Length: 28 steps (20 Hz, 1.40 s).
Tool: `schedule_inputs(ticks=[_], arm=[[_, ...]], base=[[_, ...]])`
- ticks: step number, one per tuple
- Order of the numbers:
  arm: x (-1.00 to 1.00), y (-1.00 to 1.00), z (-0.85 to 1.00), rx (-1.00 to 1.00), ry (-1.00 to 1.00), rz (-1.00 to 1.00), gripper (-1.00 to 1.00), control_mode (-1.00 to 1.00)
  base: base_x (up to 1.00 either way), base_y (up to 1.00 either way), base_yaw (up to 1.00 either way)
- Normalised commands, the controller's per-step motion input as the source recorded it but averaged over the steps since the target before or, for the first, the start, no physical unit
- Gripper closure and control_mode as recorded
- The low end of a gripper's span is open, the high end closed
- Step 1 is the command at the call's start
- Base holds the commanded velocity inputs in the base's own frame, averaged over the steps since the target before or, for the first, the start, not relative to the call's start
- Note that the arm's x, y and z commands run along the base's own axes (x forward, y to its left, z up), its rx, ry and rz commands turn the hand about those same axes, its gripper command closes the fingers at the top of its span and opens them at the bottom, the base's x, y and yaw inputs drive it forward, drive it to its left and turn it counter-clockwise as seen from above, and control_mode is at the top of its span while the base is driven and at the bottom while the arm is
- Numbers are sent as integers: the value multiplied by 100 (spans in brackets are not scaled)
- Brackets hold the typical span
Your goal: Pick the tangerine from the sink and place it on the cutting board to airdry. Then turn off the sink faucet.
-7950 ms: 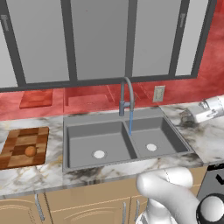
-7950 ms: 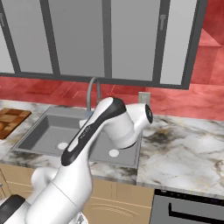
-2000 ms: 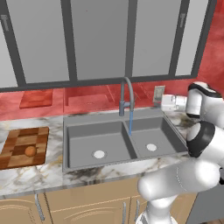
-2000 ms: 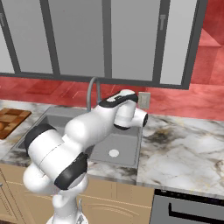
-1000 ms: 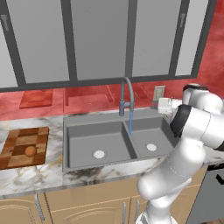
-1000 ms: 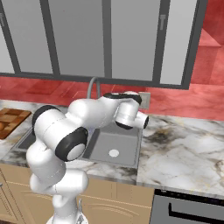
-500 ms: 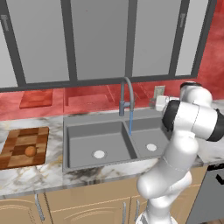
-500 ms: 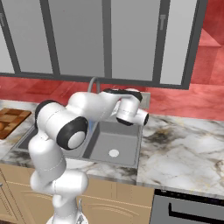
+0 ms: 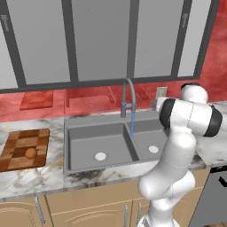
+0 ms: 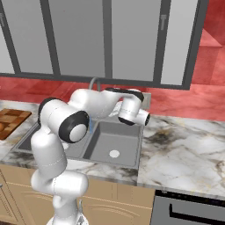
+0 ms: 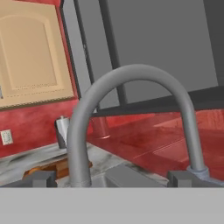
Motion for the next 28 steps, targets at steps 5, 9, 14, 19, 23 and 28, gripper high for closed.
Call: schedule_inputs(ticks=[5, 9, 14, 19, 23, 28], arm=[[4, 0, -12, 0, 0, 0, -100, -100], [6, 0, -3, 0, 0, 0, -100, -100], [8, 0, 0, 0, 0, 0, -100, -100], [12, 0, -1, 0, 0, 0, -100, -100], [6, 1, 0, 0, 0, 0, -100, -100], [6, 9, 0, 0, 0, 0, -100, -100]], base=[[0, 0, 0], [0, 0, 0], [0, 0, 0], [0, 0, 0], [0, 0, 0], [0, 0, 0]])
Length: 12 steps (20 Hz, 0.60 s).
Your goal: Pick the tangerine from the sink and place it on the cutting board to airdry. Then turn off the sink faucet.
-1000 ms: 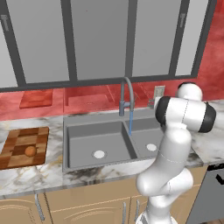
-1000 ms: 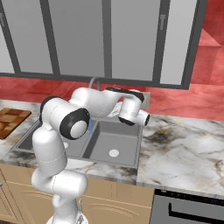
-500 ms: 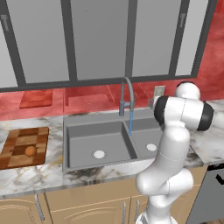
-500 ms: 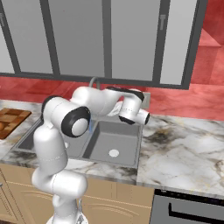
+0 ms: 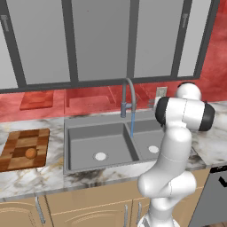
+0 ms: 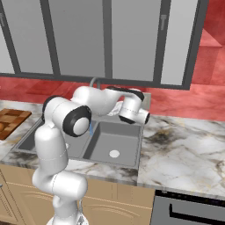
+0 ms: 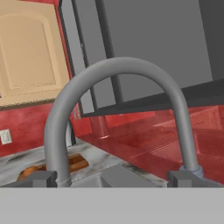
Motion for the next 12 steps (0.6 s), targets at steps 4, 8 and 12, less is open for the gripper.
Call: schedule_inputs(ticks=[4, 8, 12], arm=[[14, 12, 0, 0, 0, 0, -100, -100], [19, 16, 0, 0, 0, 0, -100, -100], [24, 2, -4, 0, 0, 0, -100, -100]], base=[[0, 0, 0], [0, 0, 0], [0, 0, 0]])
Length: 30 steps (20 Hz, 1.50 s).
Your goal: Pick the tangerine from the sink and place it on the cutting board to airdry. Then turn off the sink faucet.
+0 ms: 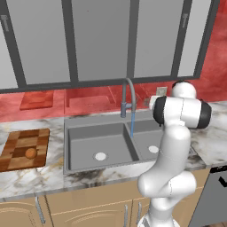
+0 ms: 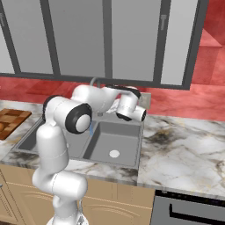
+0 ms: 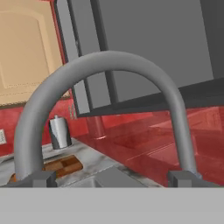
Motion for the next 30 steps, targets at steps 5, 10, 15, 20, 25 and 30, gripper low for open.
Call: schedule_inputs(ticks=[5, 10, 15, 20, 25, 30], arm=[[19, -31, -21, -1, 0, 0, -100, -100], [11, -46, -25, -2, 0, 0, -100, -100], [19, -13, -9, 0, 0, 0, -100, -100], [26, 1, 0, 0, 0, 0, -100, -100], [20, 7, 0, 0, 0, 0, -100, -100], [13, 9, 0, 0, 0, 0, -100, -100]], base=[[0, 0, 0], [0, 0, 0], [0, 0, 0], [0, 0, 0], [0, 0, 0], [0, 0, 0]])
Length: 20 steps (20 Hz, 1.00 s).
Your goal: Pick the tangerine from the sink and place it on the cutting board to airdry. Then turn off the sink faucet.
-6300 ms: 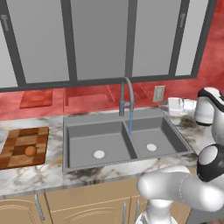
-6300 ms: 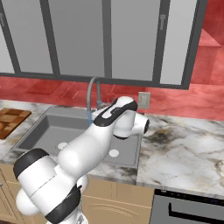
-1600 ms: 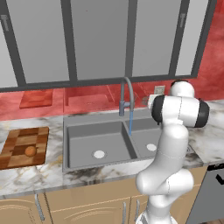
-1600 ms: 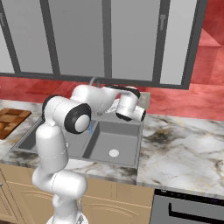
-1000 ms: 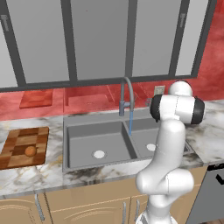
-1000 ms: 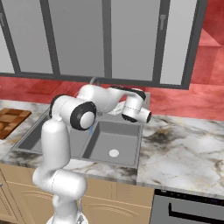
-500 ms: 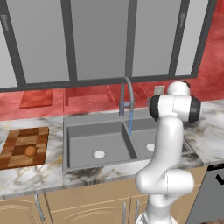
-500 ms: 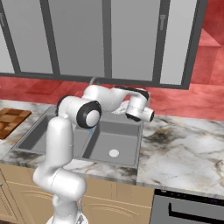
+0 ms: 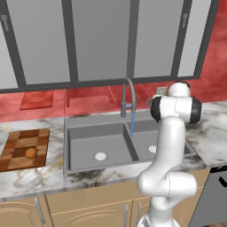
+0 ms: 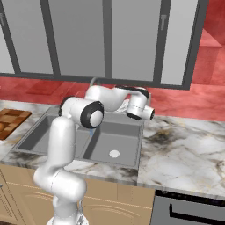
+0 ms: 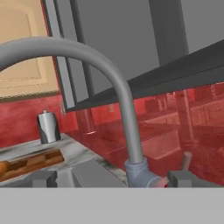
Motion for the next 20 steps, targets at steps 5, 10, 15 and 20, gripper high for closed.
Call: schedule_inputs(ticks=[5, 10, 15, 20], arm=[[2, 19, 0, 0, 0, 0, -100, -100], [0, 33, 0, 0, 0, 0, -100, -100], [7, 22, 0, 0, 0, 0, -100, -100], [36, -11, -12, -1, 0, 0, -100, -100]], base=[[0, 0, 0], [0, 0, 0], [0, 0, 0], [0, 0, 0]])
